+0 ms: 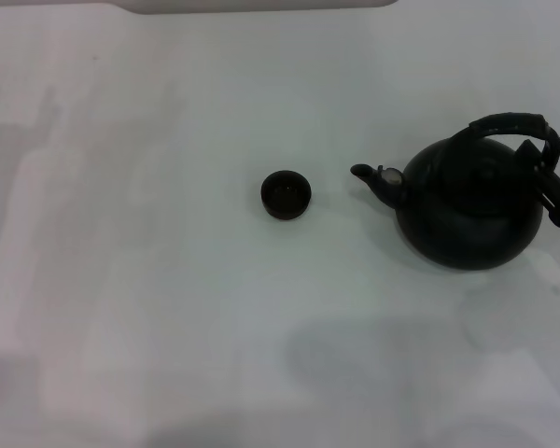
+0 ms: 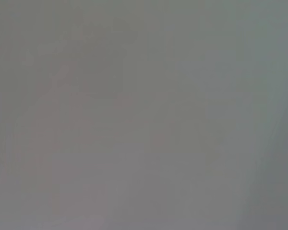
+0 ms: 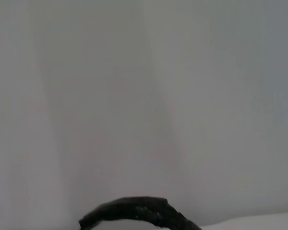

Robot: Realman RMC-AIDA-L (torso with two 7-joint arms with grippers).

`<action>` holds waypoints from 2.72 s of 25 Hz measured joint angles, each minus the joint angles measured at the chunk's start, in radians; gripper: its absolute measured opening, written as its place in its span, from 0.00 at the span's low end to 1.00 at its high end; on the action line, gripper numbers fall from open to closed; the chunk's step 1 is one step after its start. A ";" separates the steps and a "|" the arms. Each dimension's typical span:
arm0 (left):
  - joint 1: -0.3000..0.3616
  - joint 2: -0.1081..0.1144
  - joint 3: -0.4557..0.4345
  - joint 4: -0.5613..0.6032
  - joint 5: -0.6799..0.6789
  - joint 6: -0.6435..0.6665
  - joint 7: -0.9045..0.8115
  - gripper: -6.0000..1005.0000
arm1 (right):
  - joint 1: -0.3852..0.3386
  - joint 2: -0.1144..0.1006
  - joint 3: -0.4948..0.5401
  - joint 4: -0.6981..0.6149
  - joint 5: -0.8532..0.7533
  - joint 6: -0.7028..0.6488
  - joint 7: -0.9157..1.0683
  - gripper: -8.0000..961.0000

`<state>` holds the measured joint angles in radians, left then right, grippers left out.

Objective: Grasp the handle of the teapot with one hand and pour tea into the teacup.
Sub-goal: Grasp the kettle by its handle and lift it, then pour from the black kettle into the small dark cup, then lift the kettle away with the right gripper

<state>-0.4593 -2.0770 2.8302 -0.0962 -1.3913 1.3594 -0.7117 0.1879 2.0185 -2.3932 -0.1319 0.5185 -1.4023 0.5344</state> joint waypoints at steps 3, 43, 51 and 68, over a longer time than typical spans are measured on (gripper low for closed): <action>0.000 0.000 0.000 0.000 0.000 0.000 0.000 0.86 | -0.001 0.000 -0.001 0.000 0.000 0.006 0.000 0.79; 0.038 0.000 0.004 0.062 0.001 0.000 0.000 0.86 | 0.208 -0.004 -0.002 -0.119 -0.009 0.140 -0.140 0.19; 0.038 0.000 0.008 0.064 0.005 -0.001 0.000 0.86 | 0.239 -0.003 0.002 -0.184 -0.003 0.223 -0.316 0.18; 0.041 -0.002 0.011 0.065 0.009 -0.003 0.000 0.86 | 0.243 -0.002 0.002 -0.205 -0.009 0.209 -0.523 0.17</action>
<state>-0.4184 -2.0787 2.8410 -0.0308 -1.3821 1.3559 -0.7117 0.4309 2.0163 -2.3914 -0.3371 0.5093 -1.1934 0.0110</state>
